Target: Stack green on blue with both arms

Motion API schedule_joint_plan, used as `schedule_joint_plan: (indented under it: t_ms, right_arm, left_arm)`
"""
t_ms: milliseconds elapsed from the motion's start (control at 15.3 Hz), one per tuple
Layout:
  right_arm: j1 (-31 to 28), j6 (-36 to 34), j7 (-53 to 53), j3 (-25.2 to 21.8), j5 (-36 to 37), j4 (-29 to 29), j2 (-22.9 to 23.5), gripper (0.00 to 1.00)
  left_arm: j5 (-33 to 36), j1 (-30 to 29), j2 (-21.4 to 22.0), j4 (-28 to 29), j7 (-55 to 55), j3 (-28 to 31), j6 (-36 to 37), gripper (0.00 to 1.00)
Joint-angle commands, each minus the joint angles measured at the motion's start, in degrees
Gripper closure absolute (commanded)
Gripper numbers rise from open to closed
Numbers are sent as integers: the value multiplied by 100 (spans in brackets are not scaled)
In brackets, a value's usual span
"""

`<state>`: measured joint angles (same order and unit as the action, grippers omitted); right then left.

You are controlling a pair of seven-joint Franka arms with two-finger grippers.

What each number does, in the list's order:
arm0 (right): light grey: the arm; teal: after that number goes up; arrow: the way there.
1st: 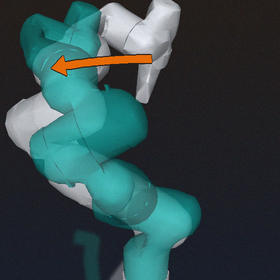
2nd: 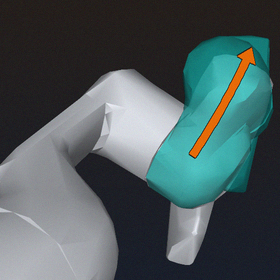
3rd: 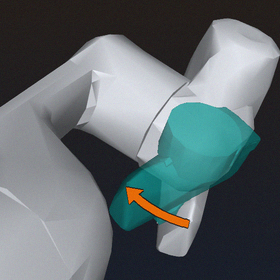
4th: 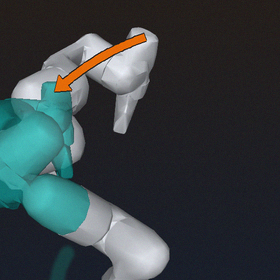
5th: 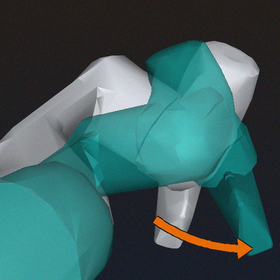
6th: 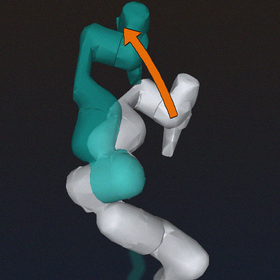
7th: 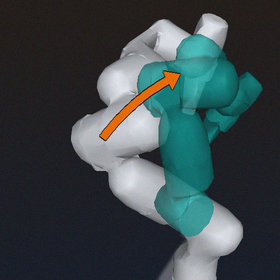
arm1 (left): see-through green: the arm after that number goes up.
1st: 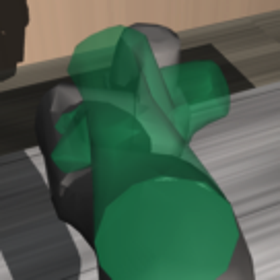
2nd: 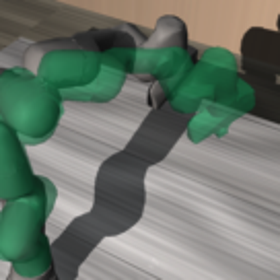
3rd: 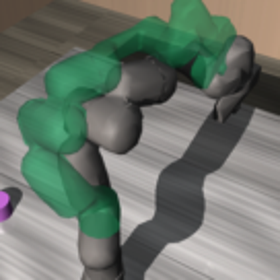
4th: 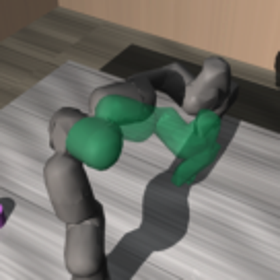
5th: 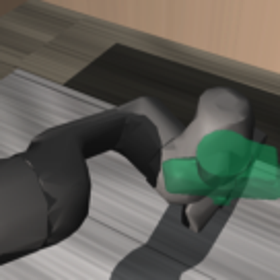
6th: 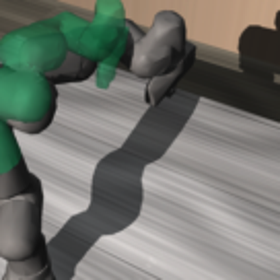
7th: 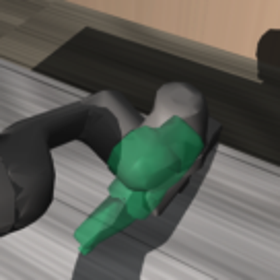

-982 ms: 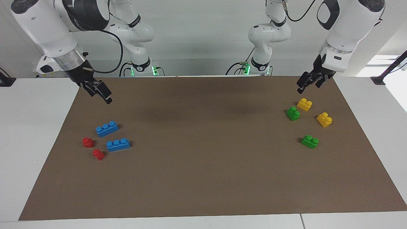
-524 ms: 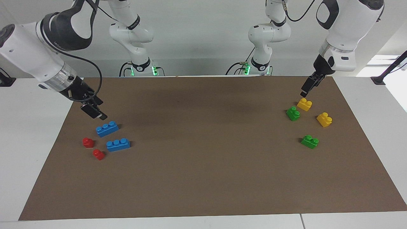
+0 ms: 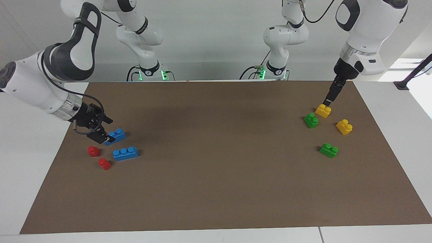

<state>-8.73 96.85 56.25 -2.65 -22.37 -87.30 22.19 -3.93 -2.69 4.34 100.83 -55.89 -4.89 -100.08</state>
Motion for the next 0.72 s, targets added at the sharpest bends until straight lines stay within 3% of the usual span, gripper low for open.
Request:
schedule_joint_plan:
  t_ms: [0, 327, 655]
  right_arm:
    - [-172, -61, 105, 45, -276, 240, 251, 1]
    - [-252, -44, 88, 45, -294, 214, 453, 1]
    - [-243, 176, 61, 45, -285, 100, 558, 1]
  left_arm:
    - [-179, -100, 155, 410, -438, 6, -396, 0]
    - [-179, -301, 85, 736, -563, 15, -854, 0]
    - [-126, -346, -380, 719, -388, 24, -1101, 0]
